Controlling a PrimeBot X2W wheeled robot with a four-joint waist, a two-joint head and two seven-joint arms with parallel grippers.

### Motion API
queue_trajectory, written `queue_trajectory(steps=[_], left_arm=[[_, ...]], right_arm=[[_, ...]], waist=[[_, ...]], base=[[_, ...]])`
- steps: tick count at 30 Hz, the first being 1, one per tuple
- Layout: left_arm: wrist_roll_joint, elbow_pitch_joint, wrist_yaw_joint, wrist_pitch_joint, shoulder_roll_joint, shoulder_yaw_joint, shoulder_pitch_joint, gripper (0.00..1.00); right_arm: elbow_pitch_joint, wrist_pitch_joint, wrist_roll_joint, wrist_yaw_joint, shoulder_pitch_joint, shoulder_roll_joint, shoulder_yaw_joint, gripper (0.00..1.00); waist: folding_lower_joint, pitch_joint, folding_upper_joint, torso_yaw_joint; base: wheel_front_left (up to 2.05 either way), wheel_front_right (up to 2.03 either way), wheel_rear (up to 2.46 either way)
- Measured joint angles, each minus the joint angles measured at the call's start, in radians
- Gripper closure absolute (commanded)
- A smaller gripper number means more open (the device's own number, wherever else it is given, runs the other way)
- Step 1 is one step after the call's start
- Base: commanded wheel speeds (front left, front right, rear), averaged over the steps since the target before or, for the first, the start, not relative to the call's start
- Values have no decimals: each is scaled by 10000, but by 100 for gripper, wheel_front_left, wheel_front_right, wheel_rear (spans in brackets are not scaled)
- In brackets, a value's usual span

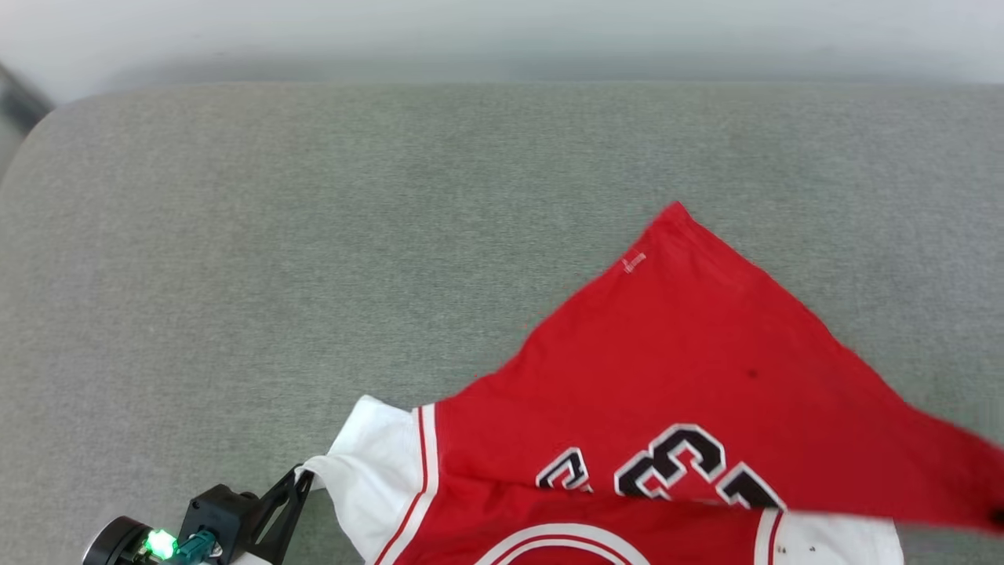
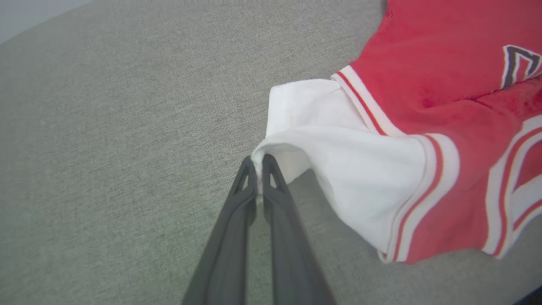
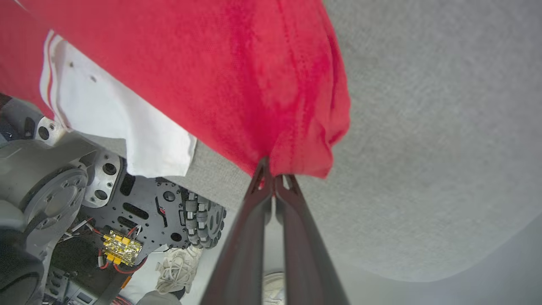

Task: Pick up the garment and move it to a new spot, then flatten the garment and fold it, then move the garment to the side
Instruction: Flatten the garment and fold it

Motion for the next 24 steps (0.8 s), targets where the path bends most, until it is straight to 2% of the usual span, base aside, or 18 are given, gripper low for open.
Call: queue_trajectory(steps=[1, 4, 11, 12, 13, 14, 19, 24], left_arm=[[-12, -12, 2, -25, 19, 23, 0, 100], [-12, -13, -2, -27, 65, 40, 5, 100], [-8, 31, -46, -27, 59, 42, -22, 100], [-8, 40, -48, -25, 61, 40, -22, 100], [-6, 46, -52, -23, 61, 33, -23, 100], [-4, 54, -56, -21, 59, 25, -23, 100], [61, 40, -56, 35, 29, -40, -26, 100], [217, -58, -36, 113, 2, -125, -120, 100]], right_arm=[[186, -497, 148, -2, 947, 35, -188, 100], [445, -1149, 339, -2, 2064, 451, -552, 100], [734, -1634, -13, 0, 3629, 1296, -1080, 100], [756, -1710, -148, -2, 3629, 1354, -1277, 70], [779, -1766, -226, -2, 3621, 1404, -1507, 5], [792, -1804, -242, -2, 3610, 1457, -1760, 0], [339, -1916, -495, -2, 3042, 1423, -3221, 0], [-617, -1448, -660, -2, 1768, 1271, -4374, 0]], waist=[[0, 9, 0, -99], [0, 97, 0, -187], [0, 202, 0, -213], [0, 197, 0, -219], [0, 186, 0, -224], [0, 168, 0, -227], [0, 47, 0, -158], [0, 132, 0, -9]], base=[[0, 0, 0], [0, 0, 0], [0, 0, 0], [0, 0, 0], [0, 0, 0], [0, 0, 0], [0, 0, 0], [0, 0, 0]])
